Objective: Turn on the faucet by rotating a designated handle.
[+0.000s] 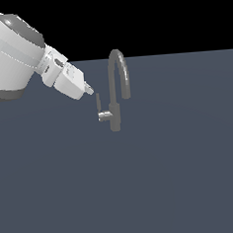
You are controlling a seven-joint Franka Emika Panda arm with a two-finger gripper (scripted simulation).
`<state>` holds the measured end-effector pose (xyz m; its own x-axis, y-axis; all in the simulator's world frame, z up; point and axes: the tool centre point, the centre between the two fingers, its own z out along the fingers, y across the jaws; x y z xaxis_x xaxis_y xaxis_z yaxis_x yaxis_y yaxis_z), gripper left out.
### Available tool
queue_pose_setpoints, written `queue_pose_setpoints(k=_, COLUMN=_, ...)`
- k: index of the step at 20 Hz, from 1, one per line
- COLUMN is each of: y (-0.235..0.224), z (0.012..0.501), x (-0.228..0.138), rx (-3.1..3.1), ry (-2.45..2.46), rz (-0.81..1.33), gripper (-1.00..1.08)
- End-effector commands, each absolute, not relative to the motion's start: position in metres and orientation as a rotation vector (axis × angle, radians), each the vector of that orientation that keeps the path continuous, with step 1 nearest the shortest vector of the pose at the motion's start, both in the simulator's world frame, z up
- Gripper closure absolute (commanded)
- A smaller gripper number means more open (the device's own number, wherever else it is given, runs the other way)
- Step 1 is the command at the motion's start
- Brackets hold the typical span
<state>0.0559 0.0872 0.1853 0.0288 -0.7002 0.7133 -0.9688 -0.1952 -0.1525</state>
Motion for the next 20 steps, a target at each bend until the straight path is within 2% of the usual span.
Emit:
queue_pose_setpoints(k=1, y=0.077, z=0.169, x=0.058, rx=1.916, ry=-1.718, rz=0.96, gripper=1.08)
queue_pose_setpoints(k=10, y=0.068, z=0.158, x=0.058, rx=1.899, ry=-1.734, rz=0.95, gripper=1.08)
queue_pose_setpoints(k=20, y=0.061, z=0.165, x=0.028, rx=1.899, ry=-1.734, rz=0.95, gripper=1.08)
